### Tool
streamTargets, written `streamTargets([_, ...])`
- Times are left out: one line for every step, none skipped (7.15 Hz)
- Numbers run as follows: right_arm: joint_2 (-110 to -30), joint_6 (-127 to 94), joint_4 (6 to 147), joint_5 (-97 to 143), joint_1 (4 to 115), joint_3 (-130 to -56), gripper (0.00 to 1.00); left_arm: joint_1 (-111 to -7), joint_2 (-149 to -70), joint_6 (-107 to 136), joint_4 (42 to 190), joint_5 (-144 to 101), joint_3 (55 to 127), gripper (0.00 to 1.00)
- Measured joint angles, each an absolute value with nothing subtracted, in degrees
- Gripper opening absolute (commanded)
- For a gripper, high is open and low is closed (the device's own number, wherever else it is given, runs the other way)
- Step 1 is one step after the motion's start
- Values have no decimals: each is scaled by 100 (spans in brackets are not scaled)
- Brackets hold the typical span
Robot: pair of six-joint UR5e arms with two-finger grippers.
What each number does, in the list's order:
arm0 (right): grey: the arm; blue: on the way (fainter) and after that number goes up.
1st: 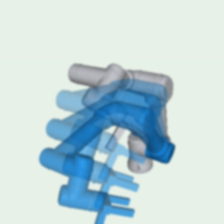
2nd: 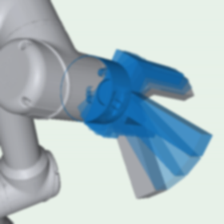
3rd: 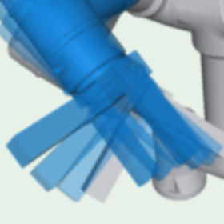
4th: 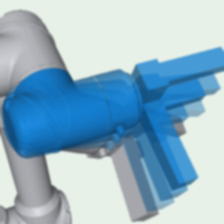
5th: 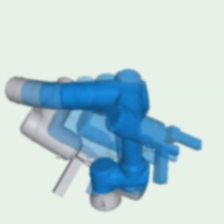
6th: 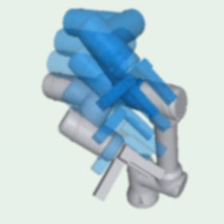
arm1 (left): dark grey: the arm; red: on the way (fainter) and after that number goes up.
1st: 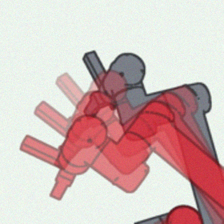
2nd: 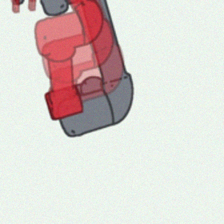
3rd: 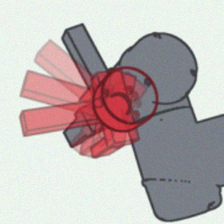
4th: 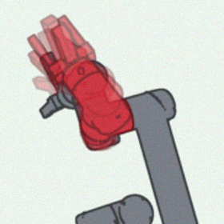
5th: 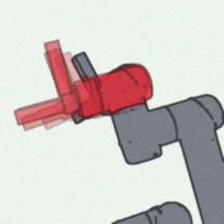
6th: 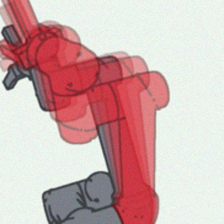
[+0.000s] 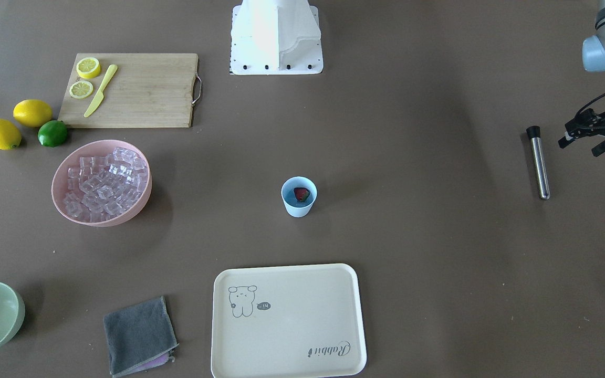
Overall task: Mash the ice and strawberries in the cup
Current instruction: 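Lay the pestle rod flat on the table and open the left gripper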
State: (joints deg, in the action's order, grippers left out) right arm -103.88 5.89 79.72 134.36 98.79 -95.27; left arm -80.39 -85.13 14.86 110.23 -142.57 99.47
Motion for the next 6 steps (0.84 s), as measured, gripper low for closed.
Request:
streamTargets([-10369,589,7972,13430,9879,-9490,100,-8395,-8689,964,10164,-14219,10203,99])
streamTargets([-10354,589,7972,13423,9879,-9451,100,-8666,-8786,700,9705,-14061,10329,99])
streamTargets([-10349,587,7972,13417,9879,-9423,100,-8824,-8741,580,9551,-13897,10370,99])
streamTargets([-10343,581,7972,13414,9879,-9395,100,-8922,-8531,527,9643,-13824,10357,99])
streamTargets([-10339,575,7972,13407,9879,-9365,100,-8976,-8216,530,9937,-13800,10331,99])
streamTargets([-10330,572,7972,13395,9879,-9348,100,-9008,-7945,556,10277,-13793,10318,99])
